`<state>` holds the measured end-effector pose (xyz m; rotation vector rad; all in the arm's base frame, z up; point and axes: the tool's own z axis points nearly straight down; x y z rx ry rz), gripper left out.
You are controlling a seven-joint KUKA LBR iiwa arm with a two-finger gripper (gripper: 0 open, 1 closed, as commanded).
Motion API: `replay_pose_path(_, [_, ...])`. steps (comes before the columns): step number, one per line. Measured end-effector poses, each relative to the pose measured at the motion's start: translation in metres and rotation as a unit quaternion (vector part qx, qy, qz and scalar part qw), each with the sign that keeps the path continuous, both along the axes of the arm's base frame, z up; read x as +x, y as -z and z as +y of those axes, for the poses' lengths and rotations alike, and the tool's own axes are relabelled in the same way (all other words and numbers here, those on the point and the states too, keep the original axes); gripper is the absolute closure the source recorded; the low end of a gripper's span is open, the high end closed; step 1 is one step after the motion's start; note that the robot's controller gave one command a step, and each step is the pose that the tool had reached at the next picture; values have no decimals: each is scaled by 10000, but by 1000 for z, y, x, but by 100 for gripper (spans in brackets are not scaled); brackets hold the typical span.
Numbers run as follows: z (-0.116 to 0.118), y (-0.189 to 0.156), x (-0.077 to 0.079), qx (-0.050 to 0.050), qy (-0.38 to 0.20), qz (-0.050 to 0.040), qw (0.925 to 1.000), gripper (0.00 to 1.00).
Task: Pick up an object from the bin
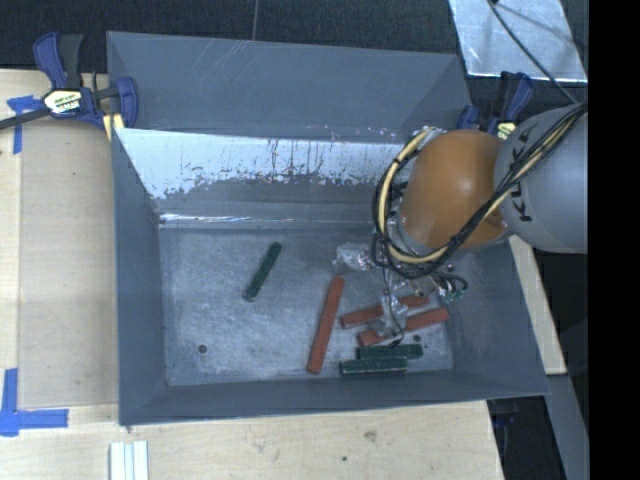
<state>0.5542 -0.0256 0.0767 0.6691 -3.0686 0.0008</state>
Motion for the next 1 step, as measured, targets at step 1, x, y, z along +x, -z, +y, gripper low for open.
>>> replay_pose_path(1, [-60,-1,38,-15,-214,-44,9998,0])
